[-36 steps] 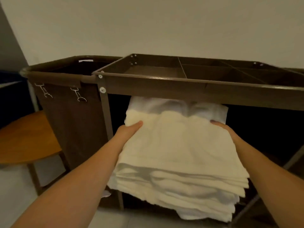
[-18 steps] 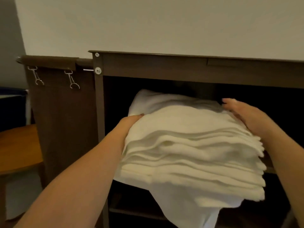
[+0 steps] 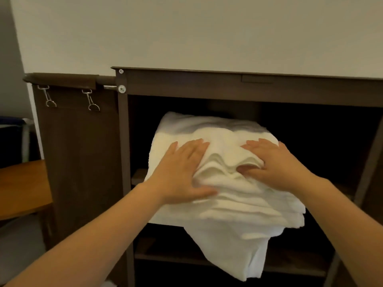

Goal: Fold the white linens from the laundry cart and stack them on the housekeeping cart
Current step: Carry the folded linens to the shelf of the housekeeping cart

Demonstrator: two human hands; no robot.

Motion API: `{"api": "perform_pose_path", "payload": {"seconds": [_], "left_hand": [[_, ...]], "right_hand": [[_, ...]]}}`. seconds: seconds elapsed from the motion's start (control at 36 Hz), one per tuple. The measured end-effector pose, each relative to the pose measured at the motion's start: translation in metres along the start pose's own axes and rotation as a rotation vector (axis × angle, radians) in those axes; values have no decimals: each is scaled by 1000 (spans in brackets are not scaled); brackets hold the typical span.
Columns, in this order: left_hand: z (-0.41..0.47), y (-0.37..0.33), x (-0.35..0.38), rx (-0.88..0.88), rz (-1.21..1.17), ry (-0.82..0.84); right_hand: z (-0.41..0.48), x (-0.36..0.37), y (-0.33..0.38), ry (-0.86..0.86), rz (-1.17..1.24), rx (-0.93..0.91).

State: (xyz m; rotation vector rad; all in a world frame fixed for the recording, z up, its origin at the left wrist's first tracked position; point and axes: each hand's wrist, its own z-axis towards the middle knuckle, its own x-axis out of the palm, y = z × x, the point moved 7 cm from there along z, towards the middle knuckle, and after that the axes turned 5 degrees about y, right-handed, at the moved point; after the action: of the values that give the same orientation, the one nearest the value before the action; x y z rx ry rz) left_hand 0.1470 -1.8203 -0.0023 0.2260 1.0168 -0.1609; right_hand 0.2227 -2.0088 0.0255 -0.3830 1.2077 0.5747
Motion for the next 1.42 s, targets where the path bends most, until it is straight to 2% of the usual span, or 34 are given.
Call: {"api": "perform_pose_path", "payload": {"seconds": [0.11,0.25,0.33,0.44,0.56,0.69,0.86,0.97,1.14,1.33,1.42], "left_hand": [[-20,-13,33,106,234,-73],[-12,-12,36,61,260,-141],[-7,-11,36,47,253,-176],[7,3,35,-6,271,-146],[30,21,38,-86,298,-37],[52,38,45,-147,312,10],[35,37,65,-81,386,111],[28,31,73,-104,429,119],[39,35,76,-124,463,102],[56,61,67,-56,445,109],[63,76,74,-103,434,103]], "right_hand": [[-20,6,14,-193,-252,-95],[-38,58,31,-168,-468,-220],[-26,57,26,-216,-460,-203],[1,50,27,-254,-461,-279],[44,46,18,-195,-457,-246],[83,45,13,-140,-442,-182],[55,64,13,-214,-460,-218],[26,100,5,-150,-570,-227],[52,96,7,-233,-500,-244],[84,79,9,-268,-449,-246],[104,82,15,-235,-426,-230]]}}
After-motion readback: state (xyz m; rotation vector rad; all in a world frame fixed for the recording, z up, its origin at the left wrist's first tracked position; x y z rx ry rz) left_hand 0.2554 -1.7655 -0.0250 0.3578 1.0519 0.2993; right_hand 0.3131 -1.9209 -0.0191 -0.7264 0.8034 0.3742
